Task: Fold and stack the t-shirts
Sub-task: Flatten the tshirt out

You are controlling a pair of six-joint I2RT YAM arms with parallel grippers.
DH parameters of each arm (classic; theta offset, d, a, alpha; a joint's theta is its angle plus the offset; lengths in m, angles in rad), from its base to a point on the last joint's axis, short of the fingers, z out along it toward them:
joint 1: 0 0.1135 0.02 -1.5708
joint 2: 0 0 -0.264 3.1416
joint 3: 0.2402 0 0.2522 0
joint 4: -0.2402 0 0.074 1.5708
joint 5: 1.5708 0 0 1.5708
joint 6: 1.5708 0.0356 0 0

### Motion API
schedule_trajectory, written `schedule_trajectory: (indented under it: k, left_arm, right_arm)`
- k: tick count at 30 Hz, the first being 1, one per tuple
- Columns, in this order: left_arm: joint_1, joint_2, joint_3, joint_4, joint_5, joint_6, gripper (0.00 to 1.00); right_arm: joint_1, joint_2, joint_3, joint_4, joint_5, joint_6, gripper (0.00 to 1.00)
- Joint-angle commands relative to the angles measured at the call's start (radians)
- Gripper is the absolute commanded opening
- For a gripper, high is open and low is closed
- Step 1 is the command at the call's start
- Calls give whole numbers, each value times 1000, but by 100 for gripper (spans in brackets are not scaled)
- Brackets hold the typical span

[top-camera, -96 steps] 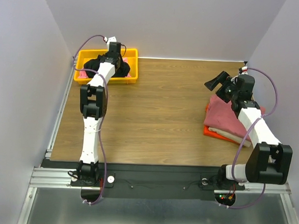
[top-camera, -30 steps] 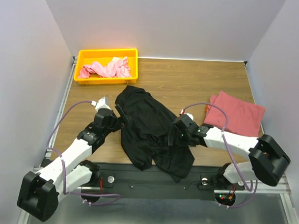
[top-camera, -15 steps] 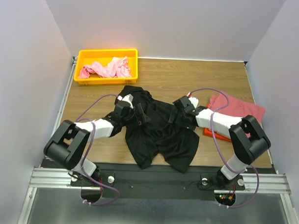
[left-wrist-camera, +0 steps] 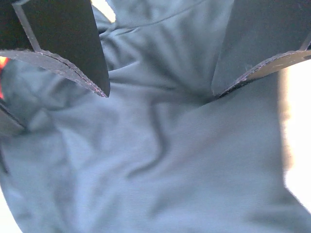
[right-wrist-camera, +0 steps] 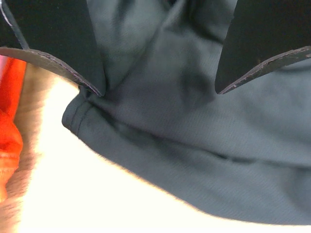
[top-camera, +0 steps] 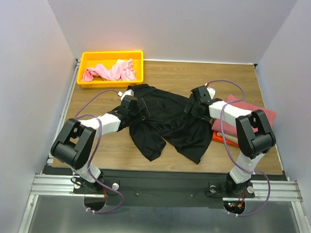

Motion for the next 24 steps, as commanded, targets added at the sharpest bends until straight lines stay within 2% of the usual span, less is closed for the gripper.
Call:
schedule_trajectory:
  k: [1, 4, 6, 7, 11, 15, 16, 17, 20, 24]
  left_arm:
    - [4, -159, 10, -182, -159, 15, 98]
    - [-25, -345, -34, -260, -215, -10, 98]
    - [-60, -416, -57, -314, -241, -17, 98]
    - [-109, -479, -83, -331, -244, -24, 98]
    - [-255, -591, -163, -394, -195, -57, 98]
    - [-478, -596, -255, -424, -164, -181, 98]
    - [-479, -596, -261, -424, -164, -182, 98]
    - [-540, -575, -270, -436, -181, -229, 98]
    - [-586, -512, -287, -420, -195, -272, 96]
    - [-597, -438, -275, -365, -216, -301, 88]
  right_arm:
    - [3, -134, -6, -8, -50, -56, 100]
    - [4, -312, -99, -8, -103, -72, 100]
    - [7, -410, -205, -8, -139, -61, 100]
    - [7, -508, -245, -10, -168, -38, 100]
    - [10, -722, -424, -54, -249, 14, 100]
    - [10, -884, -497, -161, -266, 25, 100]
    - [10, -885, -503, -162, -266, 25, 100]
    - [10, -912, -509, -189, -265, 26, 100]
    - [12, -931, -540, -206, -265, 35, 100]
    - [13, -894, -549, -246, -254, 45, 100]
